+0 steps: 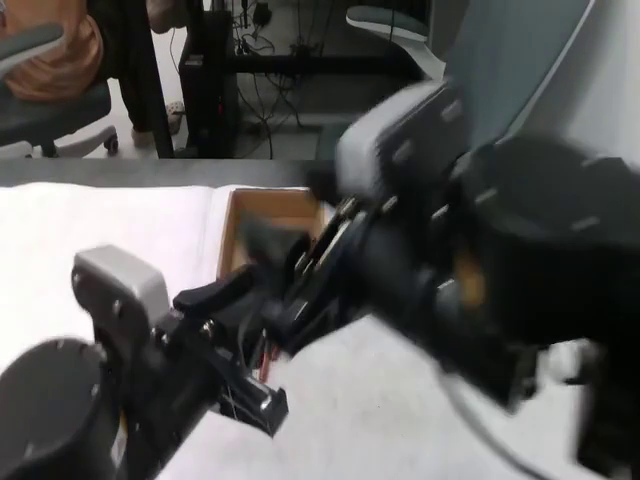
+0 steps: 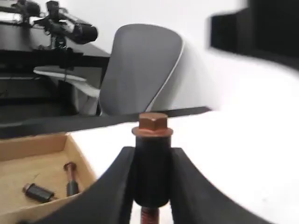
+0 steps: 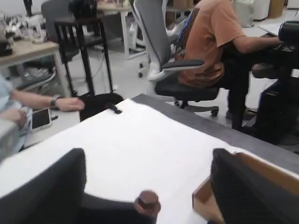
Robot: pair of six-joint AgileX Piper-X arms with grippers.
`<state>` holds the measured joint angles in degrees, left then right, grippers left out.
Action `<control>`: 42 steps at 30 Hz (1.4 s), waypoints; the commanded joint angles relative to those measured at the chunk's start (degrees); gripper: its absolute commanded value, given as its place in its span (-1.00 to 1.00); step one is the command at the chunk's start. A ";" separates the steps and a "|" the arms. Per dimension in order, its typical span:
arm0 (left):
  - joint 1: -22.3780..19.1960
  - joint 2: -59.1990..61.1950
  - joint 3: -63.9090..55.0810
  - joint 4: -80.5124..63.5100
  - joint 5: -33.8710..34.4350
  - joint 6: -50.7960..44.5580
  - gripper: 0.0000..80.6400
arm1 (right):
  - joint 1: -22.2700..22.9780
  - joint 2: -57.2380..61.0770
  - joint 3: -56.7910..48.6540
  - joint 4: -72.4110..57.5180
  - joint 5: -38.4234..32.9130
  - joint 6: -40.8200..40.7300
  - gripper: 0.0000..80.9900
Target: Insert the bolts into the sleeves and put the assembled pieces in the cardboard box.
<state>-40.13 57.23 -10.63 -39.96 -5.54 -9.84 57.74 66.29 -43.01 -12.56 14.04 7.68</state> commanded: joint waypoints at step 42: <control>40.51 39.30 -53.67 35.71 18.06 5.13 0.74 | -11.43 53.48 -46.31 46.56 -22.99 12.85 -0.17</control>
<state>-2.47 98.71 -63.72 -6.64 9.50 -2.59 46.67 118.00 -87.35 32.81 -7.79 21.04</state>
